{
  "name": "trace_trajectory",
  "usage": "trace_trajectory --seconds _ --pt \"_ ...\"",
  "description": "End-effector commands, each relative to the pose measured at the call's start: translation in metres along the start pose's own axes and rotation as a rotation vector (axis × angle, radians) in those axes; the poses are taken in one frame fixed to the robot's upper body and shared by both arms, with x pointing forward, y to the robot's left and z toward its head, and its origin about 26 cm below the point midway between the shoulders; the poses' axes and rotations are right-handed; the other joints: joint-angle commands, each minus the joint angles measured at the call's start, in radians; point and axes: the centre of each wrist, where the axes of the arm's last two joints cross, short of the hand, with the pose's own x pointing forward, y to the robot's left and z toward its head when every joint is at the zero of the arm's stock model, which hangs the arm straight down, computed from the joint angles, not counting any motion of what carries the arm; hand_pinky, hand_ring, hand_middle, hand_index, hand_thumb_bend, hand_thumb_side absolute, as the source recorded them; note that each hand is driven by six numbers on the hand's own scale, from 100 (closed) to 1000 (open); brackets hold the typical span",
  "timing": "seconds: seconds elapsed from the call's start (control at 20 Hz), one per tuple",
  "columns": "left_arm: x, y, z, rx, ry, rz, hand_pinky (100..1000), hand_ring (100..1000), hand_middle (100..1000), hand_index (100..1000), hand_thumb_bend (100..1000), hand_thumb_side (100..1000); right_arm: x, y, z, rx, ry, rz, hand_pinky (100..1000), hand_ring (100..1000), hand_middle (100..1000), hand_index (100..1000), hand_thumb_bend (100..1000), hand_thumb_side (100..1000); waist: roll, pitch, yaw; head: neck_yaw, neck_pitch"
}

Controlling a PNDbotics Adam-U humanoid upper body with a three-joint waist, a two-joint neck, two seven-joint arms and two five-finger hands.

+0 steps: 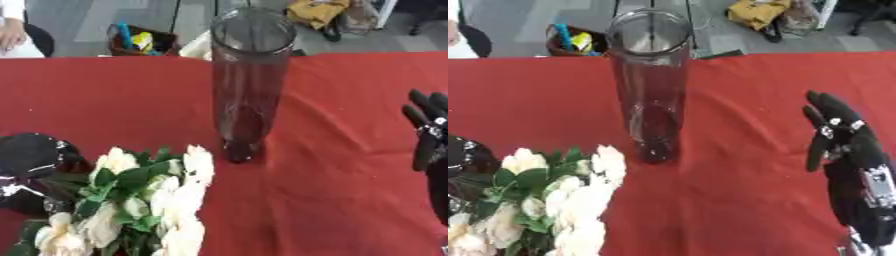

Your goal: Arrange flowers into the vase.

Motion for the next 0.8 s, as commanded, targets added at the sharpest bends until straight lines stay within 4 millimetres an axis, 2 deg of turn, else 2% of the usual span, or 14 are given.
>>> trace_trajectory --seconds 0.05,0.15,0.45,0.8 --pt "-0.0027 -0.0028 0.0007 -0.021 0.015 -0.008 374 434 528 719 171 511 0.0049 -0.0007 -0.0052 0.010 -0.022 0.010 993 1000 268 930 100 1000 0.001 -0.014 -0.001 0.000 -0.011" --pt "-0.0025 -0.0013 0.0008 -0.001 0.018 -0.010 392 448 544 716 161 480 0.0049 -0.0003 -0.0053 0.011 -0.021 0.009 994 1000 266 931 100 1000 0.001 -0.013 -0.001 0.001 -0.011" --pt "-0.0015 0.0006 0.0004 0.047 0.031 -0.017 346 404 501 678 113 435 0.0049 0.0004 -0.0055 0.014 -0.018 0.009 995 1000 265 932 100 1000 0.001 -0.012 0.001 0.000 -0.010" --pt "-0.0016 -0.0034 -0.0015 0.042 0.044 -0.008 261 310 390 585 100 420 0.0049 0.0005 -0.0057 0.015 -0.019 0.009 995 1000 264 932 100 1000 -0.001 -0.011 0.004 0.001 -0.012"
